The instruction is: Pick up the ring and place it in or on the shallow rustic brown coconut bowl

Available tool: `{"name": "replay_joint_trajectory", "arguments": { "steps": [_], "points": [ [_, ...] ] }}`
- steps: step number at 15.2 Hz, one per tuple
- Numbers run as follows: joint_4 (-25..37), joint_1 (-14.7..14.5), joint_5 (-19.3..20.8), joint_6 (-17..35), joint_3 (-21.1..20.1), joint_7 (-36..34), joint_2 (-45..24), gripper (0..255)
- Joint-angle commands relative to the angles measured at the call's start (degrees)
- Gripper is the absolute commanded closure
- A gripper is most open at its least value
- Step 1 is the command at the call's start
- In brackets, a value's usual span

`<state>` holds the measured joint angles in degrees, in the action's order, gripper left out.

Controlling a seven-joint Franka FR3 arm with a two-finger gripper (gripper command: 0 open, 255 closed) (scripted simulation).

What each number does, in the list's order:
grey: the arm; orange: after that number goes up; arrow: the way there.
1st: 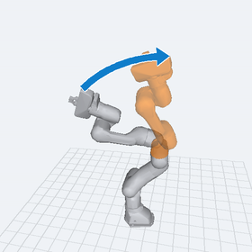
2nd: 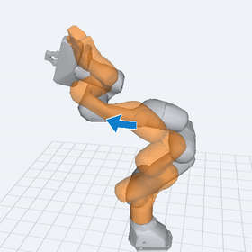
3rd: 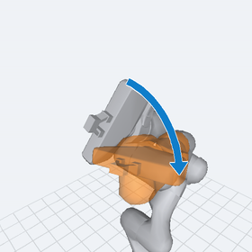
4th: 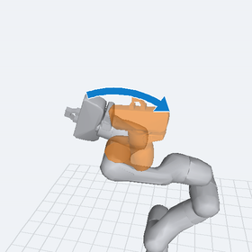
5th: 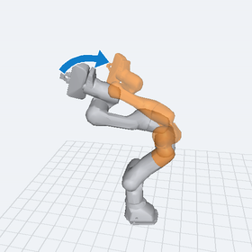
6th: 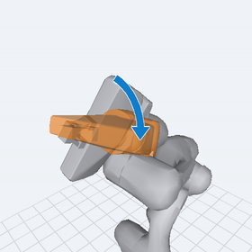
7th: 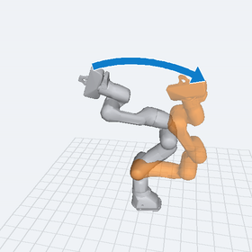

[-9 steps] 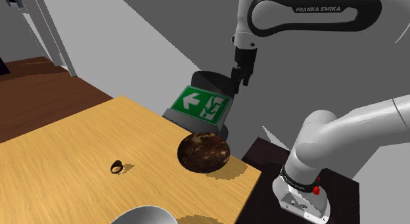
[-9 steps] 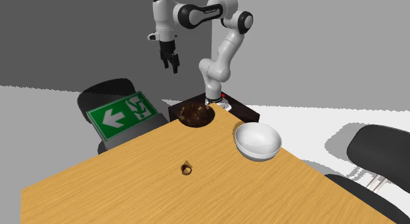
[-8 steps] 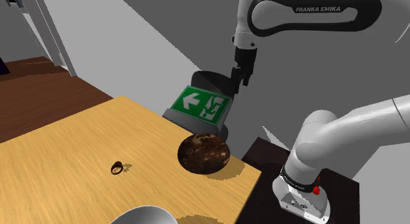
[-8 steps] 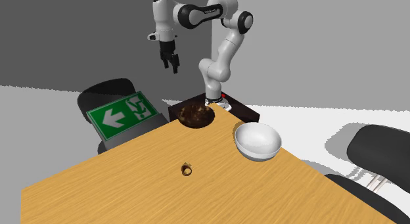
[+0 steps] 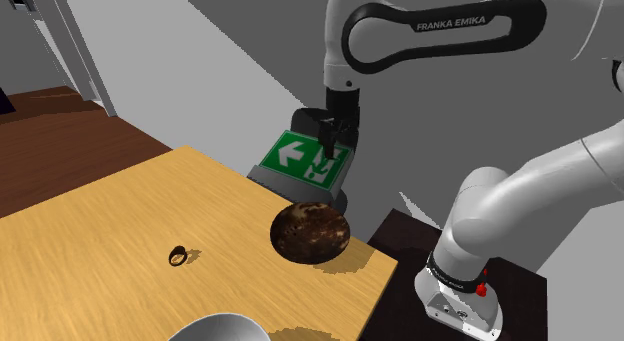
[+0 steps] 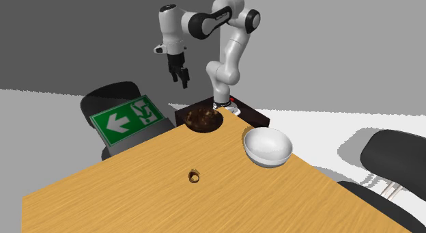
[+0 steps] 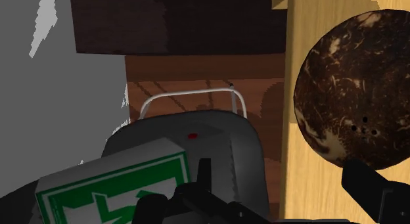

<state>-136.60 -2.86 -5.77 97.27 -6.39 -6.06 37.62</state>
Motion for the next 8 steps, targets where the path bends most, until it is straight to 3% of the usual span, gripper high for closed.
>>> {"name": "replay_joint_trajectory", "arguments": {
  "steps": [1, 8],
  "points": [
    [0.8, -0.7, -1.4, 2.0, -2.3, -2.8, -2.9, 0],
    [6.6, -2.6, -3.8, 7.2, -9.4, -11.8, -14.4, 0]
  ]
}}
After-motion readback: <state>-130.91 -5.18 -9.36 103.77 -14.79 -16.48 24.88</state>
